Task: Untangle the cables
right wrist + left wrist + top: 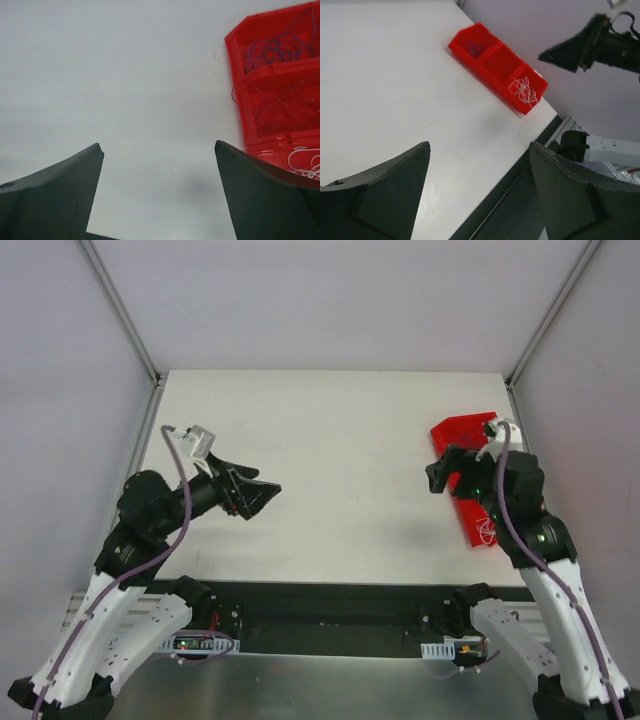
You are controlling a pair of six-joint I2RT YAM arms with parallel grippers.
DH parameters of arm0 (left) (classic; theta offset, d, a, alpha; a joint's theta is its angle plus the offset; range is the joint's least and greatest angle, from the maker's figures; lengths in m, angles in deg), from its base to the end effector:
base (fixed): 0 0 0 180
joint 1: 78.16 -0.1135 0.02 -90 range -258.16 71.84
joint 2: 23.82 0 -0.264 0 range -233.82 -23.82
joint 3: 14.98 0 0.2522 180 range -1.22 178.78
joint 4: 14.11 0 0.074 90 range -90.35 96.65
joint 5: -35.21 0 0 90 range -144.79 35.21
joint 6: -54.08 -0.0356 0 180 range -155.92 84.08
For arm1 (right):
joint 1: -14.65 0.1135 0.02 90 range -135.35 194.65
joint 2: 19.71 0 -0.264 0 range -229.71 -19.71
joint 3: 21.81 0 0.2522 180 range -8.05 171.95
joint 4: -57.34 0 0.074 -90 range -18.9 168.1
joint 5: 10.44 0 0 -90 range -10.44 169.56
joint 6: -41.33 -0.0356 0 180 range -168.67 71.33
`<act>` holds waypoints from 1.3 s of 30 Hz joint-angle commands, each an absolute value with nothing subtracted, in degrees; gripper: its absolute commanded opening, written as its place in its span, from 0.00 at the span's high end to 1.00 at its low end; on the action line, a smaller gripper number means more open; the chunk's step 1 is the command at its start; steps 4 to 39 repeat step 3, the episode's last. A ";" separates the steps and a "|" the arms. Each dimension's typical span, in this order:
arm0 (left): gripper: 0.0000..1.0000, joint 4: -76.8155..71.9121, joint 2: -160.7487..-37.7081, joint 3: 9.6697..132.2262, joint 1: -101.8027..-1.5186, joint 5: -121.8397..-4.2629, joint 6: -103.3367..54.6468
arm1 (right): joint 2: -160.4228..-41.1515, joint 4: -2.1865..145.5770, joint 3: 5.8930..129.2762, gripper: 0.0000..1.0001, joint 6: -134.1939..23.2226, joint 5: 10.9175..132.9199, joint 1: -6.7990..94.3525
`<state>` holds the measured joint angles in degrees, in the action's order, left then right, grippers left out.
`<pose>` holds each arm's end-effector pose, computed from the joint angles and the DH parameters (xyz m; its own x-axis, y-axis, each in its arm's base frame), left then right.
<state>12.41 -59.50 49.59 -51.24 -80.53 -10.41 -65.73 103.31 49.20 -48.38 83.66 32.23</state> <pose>0.1110 -0.0737 0.3937 -0.3090 -0.2782 -0.9095 0.7331 0.5395 -0.4141 0.1605 0.0482 0.3708 -0.3401 -0.1131 -0.9336 -0.2393 0.9705 -0.0303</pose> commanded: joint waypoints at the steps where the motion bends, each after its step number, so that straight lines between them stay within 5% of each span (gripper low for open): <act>1: 0.20 10.82 -51.08 47.38 -51.62 -70.27 -13.77 | -50.95 105.37 45.75 0.04 -46.56 76.58 31.96; 3: 0.20 10.81 -49.06 47.38 -51.62 -68.69 -14.74 | -43.74 107.48 47.23 0.04 -47.78 76.30 31.96; 39: 0.20 10.81 -49.06 47.38 -51.62 -68.69 -14.74 | -43.74 107.48 47.23 0.04 -47.78 76.30 31.96</act>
